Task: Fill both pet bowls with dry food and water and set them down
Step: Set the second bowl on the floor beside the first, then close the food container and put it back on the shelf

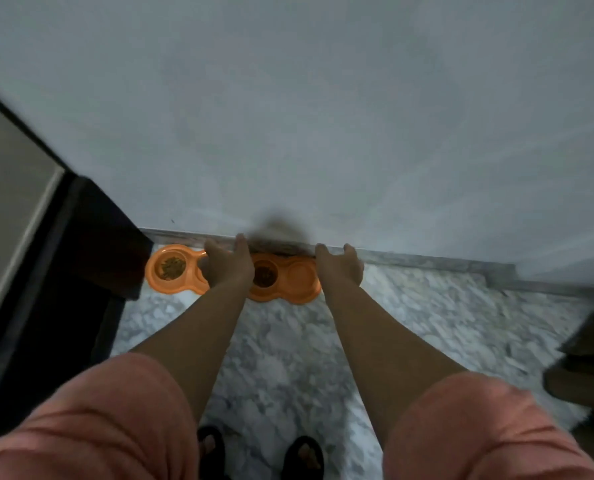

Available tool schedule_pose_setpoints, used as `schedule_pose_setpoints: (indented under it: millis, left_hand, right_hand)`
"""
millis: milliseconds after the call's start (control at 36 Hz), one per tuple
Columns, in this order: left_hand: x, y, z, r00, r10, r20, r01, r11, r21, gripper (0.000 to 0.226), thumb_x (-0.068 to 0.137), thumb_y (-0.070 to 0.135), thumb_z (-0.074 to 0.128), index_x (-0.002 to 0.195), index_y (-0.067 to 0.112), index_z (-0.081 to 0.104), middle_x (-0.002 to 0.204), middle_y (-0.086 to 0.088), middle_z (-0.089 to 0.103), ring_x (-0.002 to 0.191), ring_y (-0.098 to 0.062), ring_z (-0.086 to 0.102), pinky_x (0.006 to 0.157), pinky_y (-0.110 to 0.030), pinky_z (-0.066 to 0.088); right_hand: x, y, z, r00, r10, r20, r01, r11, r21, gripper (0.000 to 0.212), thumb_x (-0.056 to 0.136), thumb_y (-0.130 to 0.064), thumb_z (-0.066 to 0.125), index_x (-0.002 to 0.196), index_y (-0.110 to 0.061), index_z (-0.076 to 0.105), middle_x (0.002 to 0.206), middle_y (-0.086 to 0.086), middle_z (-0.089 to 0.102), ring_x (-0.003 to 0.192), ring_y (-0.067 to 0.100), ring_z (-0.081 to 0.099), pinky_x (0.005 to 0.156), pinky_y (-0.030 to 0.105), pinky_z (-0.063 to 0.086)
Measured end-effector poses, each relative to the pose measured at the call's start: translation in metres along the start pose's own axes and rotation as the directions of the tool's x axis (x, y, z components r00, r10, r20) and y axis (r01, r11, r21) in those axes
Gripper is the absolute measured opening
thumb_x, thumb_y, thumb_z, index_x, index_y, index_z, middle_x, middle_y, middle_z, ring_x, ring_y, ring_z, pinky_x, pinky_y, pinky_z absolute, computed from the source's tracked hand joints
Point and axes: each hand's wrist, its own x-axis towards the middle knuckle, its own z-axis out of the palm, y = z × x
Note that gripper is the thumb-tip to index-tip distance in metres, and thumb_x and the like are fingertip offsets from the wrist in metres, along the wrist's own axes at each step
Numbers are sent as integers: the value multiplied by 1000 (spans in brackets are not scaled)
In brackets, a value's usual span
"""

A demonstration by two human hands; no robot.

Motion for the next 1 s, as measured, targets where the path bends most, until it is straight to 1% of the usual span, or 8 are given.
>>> schedule_pose_setpoints:
  millis: [194,306,444,611,722,806,917,1000]
  left_hand:
    - [-120,95,-110,997,64,-34,-66,996,-54,66,97,42,47,152,16,23,154,-18,27,138,-38,36,107,-45,36]
    - [-167,130,-160,993,110,-39,-111,993,-24,66,98,40,46,153,13,21,152,-21,27,136,-37,35,107,-43,34]
    - [-223,158,-246,980,179,-93,-184,981,-53,65,98,40,46,151,9,25,153,-21,28,138,-36,34,111,-38,29]
    - [-270,160,-345,952,242,-189,-262,961,-90,64,98,39,47,149,5,30,151,-19,36,141,-34,32,114,-36,25]
    - [-293,152,-410,934,282,-220,-311,944,-108,62,98,40,46,148,6,32,150,-18,39,138,-35,37,111,-36,30]
    - [-304,133,-454,920,332,-207,-355,931,-85,61,99,40,45,147,5,34,149,-17,41,137,-33,39,110,-34,31]
    - [-315,96,-525,915,324,-241,-353,931,-88,61,98,42,45,145,4,38,148,-16,44,135,-33,42,107,-34,34]
    - [-318,74,-573,913,294,-283,-340,931,-129,60,98,42,45,145,6,37,147,-16,44,136,-34,40,108,-36,33]
  right_hand:
    - [-140,-87,-91,996,-67,64,68,998,-8,65,90,-38,53,147,-17,31,150,8,32,131,28,42,98,37,41]
    - [-194,-119,-119,993,-94,71,97,995,-39,64,91,-38,52,147,-17,32,150,8,35,131,29,43,99,36,41]
    - [-283,-159,-145,968,-171,185,191,977,-94,61,95,-36,47,148,-12,30,152,9,33,133,29,41,101,33,38]
    - [-385,-181,-148,937,-228,265,256,964,-77,59,93,-37,49,143,-7,39,145,13,43,130,32,45,103,37,40]
    - [-446,-187,-135,895,-298,331,333,941,-54,54,90,-38,49,129,0,53,127,14,58,118,33,55,98,37,47]
    - [-487,-191,-123,873,-344,346,374,927,-23,49,90,-35,50,122,2,56,114,16,61,114,35,56,99,41,47]
    - [-550,-182,-101,857,-341,387,375,927,-14,46,91,-32,51,122,3,54,119,18,59,112,36,55,94,38,46]
    - [-587,-177,-81,842,-364,399,397,918,0,50,91,-31,52,127,3,52,129,19,56,119,37,53,98,38,45]
